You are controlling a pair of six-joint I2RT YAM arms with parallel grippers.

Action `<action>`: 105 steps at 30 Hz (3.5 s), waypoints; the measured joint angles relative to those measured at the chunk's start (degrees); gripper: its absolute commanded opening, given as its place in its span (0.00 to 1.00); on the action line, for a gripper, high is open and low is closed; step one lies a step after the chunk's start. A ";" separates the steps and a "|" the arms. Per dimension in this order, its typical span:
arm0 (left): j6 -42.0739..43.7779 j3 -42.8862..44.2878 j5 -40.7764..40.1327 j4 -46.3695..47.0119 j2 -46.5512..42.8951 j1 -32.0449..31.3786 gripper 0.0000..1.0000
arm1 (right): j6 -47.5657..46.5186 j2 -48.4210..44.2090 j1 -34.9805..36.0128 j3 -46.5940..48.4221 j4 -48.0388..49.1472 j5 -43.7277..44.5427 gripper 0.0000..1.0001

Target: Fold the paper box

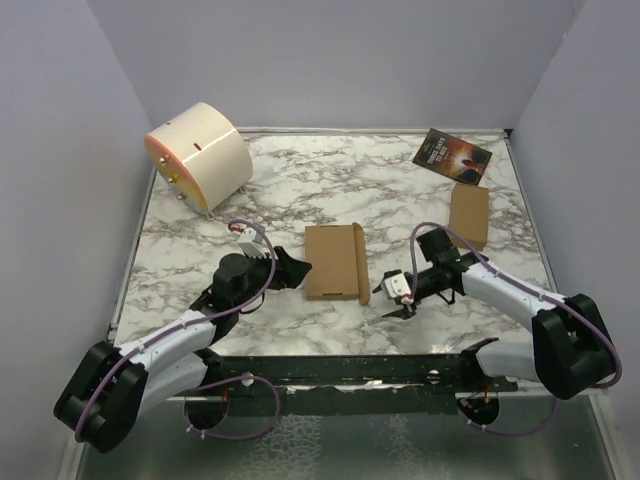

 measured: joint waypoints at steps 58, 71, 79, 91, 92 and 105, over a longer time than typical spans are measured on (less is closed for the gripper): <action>8.33 15.39 1.55 -0.59 31.56 0.33 0.39 | 16.31 8.04 12.48 -2.10 25.55 19.65 0.04; 9.49 16.33 1.46 -1.46 31.91 0.83 0.38 | 23.87 10.43 12.48 1.29 23.91 19.47 0.02; 9.51 16.41 1.49 -1.62 31.91 1.73 0.37 | 28.85 13.92 12.48 5.49 20.90 19.45 0.02; 9.49 16.41 2.14 -1.64 31.91 2.67 0.37 | 32.68 16.48 12.48 7.96 18.69 19.43 0.02; 9.49 16.41 2.19 -1.64 31.91 2.71 0.37 | 32.83 16.68 12.48 8.15 18.53 19.43 0.02; 9.44 16.20 2.97 -1.20 31.91 3.41 0.37 | 36.33 18.18 12.48 9.66 17.64 19.15 0.01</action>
